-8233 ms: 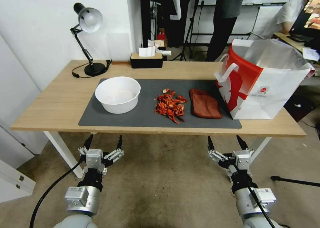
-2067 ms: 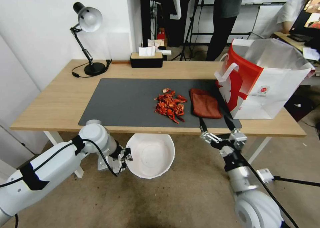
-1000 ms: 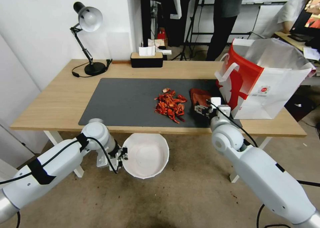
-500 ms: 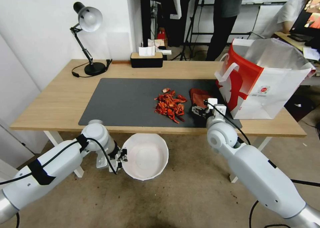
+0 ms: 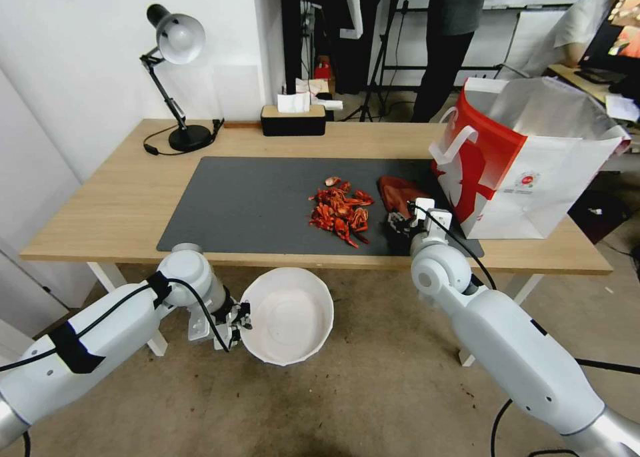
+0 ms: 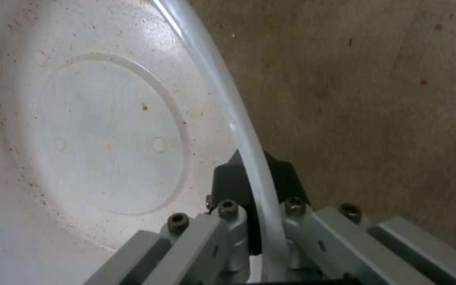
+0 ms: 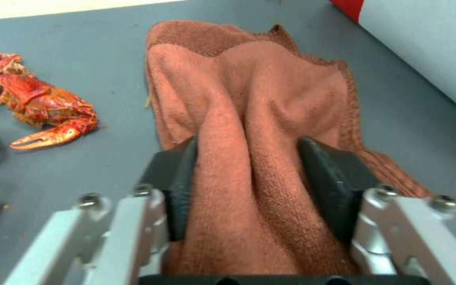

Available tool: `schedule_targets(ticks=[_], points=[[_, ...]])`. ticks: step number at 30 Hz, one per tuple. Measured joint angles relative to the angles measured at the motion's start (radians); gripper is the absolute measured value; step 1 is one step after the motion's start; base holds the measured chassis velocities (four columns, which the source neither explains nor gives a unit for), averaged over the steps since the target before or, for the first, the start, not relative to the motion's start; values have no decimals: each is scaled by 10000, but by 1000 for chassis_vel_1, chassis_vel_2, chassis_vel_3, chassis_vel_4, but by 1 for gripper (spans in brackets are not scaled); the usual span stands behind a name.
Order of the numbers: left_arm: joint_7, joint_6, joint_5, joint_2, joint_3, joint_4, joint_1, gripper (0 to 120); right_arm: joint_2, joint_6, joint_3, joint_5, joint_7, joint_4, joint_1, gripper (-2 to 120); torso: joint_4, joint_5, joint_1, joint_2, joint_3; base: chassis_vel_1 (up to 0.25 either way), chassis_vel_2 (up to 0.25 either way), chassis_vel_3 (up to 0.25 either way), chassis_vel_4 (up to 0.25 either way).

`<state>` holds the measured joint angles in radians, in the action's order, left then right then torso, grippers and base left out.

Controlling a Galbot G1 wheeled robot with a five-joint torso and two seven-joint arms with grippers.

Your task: Sweep shrimp from table into container with towel, then put container into takeout bag.

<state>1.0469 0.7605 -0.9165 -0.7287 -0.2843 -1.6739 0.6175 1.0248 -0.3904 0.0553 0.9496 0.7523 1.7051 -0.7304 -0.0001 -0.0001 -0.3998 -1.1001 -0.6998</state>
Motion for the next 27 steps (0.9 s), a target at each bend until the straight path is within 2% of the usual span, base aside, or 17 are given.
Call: schedule_targets(ticks=[1,3,5,12,14,15,17,18,20,21,25,26,27], points=[[-16,2,-1,1,0,-1,-9,0,-11,47,4,54,11,4,-8,40,1,-1,0,0,0,0,0,0,0],[-19,3,-5,1,1,-1,-17,0,-19,88,12,72,12,4,-14,36,0,0,0,0,0,0,0,0,0],[-23,10,-13,-1,3,-1,-26,0,-57,206,36,115,0,4,-29,25,1,0,0,0,0,0,0,0,0],[-88,30,-22,2,17,2,-24,0,-294,510,15,201,-352,61,-81,9,3,4,-2,1,-3,0,0,0,0],[-103,40,-40,6,35,-18,-22,0,-524,958,-74,18,-1069,129,-151,8,1,6,-3,3,-4,0,0,0,0],[-103,40,-40,6,35,-18,-22,0,-524,958,-74,18,-1069,129,-151,8,1,6,-3,3,-4,0,0,0,0],[-104,47,-79,-39,36,-32,-28,0,-876,1490,-195,-575,-2118,173,-182,8,2,4,-3,3,-4,0,0,0,0],[-104,47,-79,-39,36,-32,-28,0,-876,1490,-195,-575,-2118,173,-182,8,2,4,-3,3,-4,0,0,0,0],[-118,49,-157,-175,3,10,-47,0,-1251,1917,-259,-1259,-3177,170,-135,8,0,6,-3,3,-3,0,0,0,0],[-118,49,-157,-175,3,10,-47,0,-1251,1917,-259,-1259,-3177,170,-135,8,0,6,-3,3,-3,0,0,0,0],[-149,81,-280,-558,-61,338,-71,0,-1945,2730,-251,-3137,-5455,-375,285,8,1,1,-3,2,-3,0,0,0,0],[-149,81,-280,-558,-61,338,-71,0,-1945,2730,-251,-3137,-5455,-375,285,8,1,1,-3,2,-3,0,0,0,0],[-151,85,-288,-639,-87,418,-107,0,-2072,2883,-203,-3398,-5874,-556,427,8,0,0,-3,3,-3,0,0,0,0]])
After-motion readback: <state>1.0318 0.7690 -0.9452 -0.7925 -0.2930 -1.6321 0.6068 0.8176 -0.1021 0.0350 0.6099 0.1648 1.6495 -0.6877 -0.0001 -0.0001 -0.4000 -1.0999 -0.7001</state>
